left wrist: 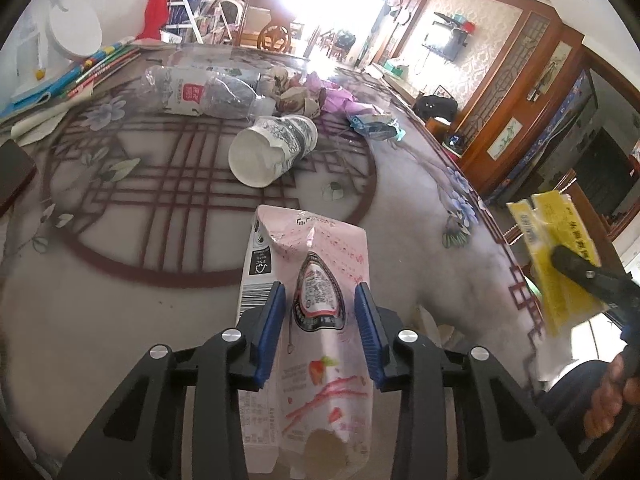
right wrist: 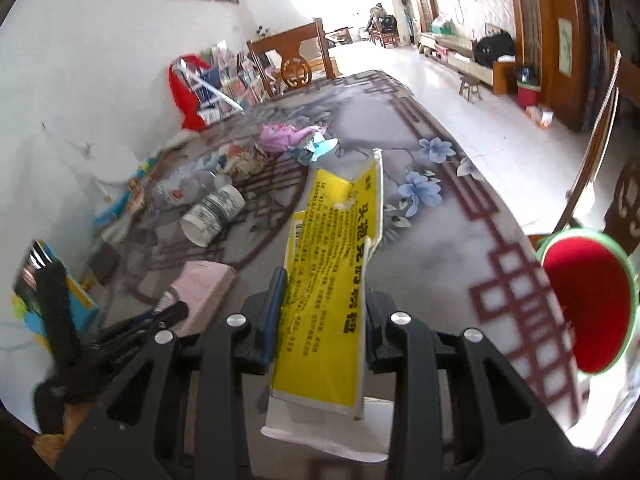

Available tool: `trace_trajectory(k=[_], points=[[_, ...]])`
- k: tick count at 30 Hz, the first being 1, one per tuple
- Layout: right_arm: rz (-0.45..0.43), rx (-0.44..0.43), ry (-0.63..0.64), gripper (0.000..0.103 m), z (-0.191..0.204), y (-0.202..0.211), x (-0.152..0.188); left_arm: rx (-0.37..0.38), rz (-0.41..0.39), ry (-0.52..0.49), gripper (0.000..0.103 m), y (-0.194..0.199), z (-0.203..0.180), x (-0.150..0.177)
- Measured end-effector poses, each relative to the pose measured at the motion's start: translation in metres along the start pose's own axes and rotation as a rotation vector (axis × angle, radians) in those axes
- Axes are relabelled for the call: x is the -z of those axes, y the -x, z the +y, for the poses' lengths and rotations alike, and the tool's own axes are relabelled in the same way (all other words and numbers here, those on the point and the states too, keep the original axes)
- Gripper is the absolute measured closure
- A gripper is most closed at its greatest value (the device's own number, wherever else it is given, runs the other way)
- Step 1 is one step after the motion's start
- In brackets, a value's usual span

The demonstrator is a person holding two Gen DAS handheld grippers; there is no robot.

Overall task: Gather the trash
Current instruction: 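Carry the carton and yellow wrapper to the red bucket and release both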

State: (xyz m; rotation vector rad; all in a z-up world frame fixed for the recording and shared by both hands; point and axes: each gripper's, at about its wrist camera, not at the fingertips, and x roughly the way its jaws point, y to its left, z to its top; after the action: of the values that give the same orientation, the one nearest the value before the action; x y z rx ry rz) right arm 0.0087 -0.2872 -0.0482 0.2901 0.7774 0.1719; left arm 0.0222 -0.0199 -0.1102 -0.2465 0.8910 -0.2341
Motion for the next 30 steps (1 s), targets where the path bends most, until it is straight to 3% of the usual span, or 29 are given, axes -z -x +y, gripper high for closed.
trace_trajectory(k=[8, 17, 22, 30], points=[[-0.045, 0.007, 0.056, 0.071, 0.003, 0.029, 0.006, -0.037, -0.009, -0.036, 0.076, 0.005, -0.003, 0.002], [-0.067, -0.021, 0.018, 0.071, -0.005, 0.038, 0.008, 0.062, -0.030, 0.072, 0.077, 0.027, 0.002, -0.007], [-0.082, -0.028, 0.023, 0.071, -0.005, 0.042, 0.008, 0.100, -0.071, 0.042, 0.077, 0.047, -0.019, -0.021], [-0.164, 0.030, -0.011, 0.071, -0.033, 0.079, -0.004, 0.235, -0.091, -0.060, 0.077, 0.055, -0.085, -0.048]])
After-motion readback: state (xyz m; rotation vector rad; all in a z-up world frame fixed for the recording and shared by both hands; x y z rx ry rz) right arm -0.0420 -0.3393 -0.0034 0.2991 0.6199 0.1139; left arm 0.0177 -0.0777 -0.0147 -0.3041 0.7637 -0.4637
